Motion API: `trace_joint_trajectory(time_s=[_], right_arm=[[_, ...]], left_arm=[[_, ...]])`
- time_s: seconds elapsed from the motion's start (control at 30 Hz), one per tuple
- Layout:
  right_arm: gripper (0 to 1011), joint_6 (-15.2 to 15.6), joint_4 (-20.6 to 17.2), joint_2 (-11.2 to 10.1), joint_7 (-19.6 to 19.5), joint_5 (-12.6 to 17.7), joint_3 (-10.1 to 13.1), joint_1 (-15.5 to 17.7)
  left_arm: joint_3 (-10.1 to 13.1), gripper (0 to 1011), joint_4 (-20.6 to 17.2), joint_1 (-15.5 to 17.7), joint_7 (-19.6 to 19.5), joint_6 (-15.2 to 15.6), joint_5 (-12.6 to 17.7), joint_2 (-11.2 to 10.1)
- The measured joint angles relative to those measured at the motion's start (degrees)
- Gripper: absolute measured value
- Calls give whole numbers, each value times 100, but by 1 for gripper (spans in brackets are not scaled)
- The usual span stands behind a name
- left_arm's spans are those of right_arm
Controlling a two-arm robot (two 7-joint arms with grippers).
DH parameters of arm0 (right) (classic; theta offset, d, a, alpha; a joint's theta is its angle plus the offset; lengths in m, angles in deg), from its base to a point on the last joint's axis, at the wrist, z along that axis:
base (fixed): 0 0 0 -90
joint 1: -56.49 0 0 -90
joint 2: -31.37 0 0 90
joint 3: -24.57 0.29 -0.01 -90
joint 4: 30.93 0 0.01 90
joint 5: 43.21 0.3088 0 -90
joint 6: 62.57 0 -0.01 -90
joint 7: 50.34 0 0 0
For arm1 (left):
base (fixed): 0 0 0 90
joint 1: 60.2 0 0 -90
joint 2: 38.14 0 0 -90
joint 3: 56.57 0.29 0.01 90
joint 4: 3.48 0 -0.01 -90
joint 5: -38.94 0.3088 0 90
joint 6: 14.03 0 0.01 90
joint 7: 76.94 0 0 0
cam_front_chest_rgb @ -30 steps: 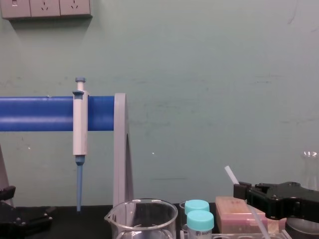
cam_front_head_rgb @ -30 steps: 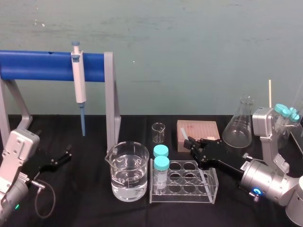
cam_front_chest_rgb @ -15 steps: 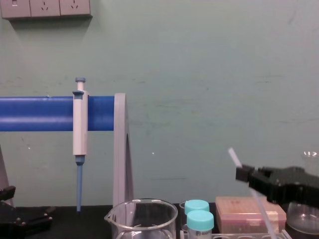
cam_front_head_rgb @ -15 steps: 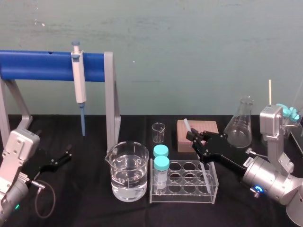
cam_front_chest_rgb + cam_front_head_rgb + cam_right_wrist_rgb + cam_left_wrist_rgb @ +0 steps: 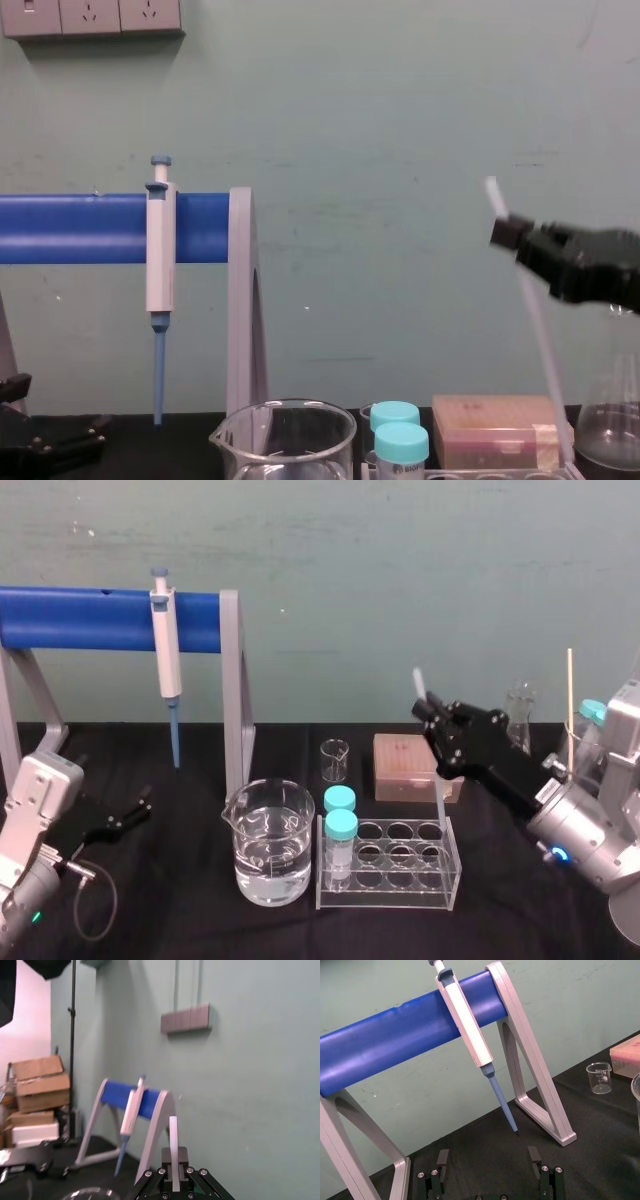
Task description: Pick up the stirring rod with one hand, then place it down.
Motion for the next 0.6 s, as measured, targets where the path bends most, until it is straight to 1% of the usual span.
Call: trace_joint_trajectory(time_s=[0.03, 0.07, 0.1, 0.13, 0.17, 0.2, 0.23, 0.33, 0.37, 0.47, 0.6], right_arm=[[68, -156, -30, 27, -40, -70, 52, 11], [68, -156, -30, 27, -40, -70, 52, 11], [68, -328, -54, 65, -85, -145, 117, 25], [68, -422, -60, 81, -109, -185, 148, 33], [68, -639, -61, 116, -140, -274, 209, 48], [68, -749, -60, 130, -149, -315, 236, 54], [68, -932, -48, 165, -169, -379, 297, 72], [68, -1195, -16, 218, -209, -470, 383, 113], [69, -1359, 4, 251, -247, -552, 437, 145], [68, -1576, 41, 298, -276, -637, 519, 201], [69, -1663, 66, 351, -277, -645, 601, 290]], left_arm=[[0, 1000, 0, 0, 0, 0, 0, 0], [0, 1000, 0, 0, 0, 0, 0, 0], [0, 1000, 0, 0, 0, 0, 0, 0], [0, 1000, 0, 0, 0, 0, 0, 0], [0, 1000, 0, 0, 0, 0, 0, 0], [0, 1000, 0, 0, 0, 0, 0, 0], [0, 1000, 0, 0, 0, 0, 0, 0], [0, 1000, 0, 0, 0, 0, 0, 0], [0, 1000, 0, 0, 0, 0, 0, 0], [0, 1000, 0, 0, 0, 0, 0, 0], [0, 1000, 0, 0, 0, 0, 0, 0]])
